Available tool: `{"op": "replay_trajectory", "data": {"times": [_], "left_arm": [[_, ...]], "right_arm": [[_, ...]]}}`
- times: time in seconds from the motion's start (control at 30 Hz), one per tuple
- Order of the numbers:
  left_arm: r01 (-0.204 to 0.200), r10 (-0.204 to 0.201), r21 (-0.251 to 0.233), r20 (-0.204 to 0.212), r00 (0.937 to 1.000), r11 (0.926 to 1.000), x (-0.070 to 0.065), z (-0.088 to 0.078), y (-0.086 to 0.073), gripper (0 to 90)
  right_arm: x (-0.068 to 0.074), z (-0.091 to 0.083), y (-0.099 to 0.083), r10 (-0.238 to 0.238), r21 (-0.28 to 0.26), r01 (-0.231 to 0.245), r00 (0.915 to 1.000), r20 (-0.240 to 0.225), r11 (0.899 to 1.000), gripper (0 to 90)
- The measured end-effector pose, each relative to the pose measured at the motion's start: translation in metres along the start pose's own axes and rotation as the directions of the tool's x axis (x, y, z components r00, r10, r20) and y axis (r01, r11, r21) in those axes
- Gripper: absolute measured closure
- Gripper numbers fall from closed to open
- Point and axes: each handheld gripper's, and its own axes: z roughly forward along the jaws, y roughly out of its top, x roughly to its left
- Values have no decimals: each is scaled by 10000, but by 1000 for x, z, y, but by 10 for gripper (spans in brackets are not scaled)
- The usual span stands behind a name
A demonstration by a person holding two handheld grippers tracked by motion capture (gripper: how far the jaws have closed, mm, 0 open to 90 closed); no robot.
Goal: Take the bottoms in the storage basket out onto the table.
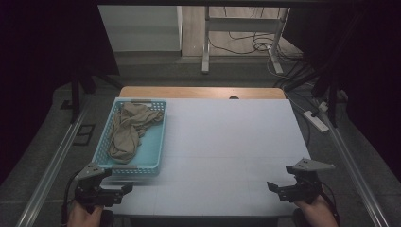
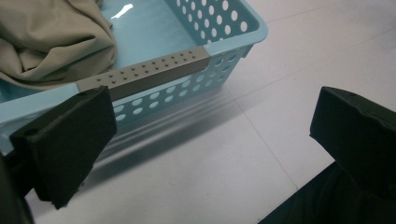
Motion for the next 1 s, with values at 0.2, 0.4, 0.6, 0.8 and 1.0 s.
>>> {"op": "replay_trajectory", "data": {"times": [0.2,0.4,0.6,0.8,1.0], "left_arm": [[-153,155,104,-209,9997,9998,-2,0,2,3],[-377,380,141,-292,9988,9992,-4,-1,5,0],[-617,618,36,-271,9977,9981,-6,1,7,1],[-921,923,-162,101,9957,9956,-9,5,10,5],[-1075,1075,-15,-10,9942,9942,-12,7,17,0]], "right_arm": [[0,0,0,15,-16,-15,10000,9,10000,18],[0,0,0,-11,52,11,10000,34,10000,18],[0,1,0,-20,98,20,10000,15,9999,18],[0,1,0,-56,94,56,10000,18,9999,18],[0,1,0,-9,110,8,10000,22,9999,19]]}}
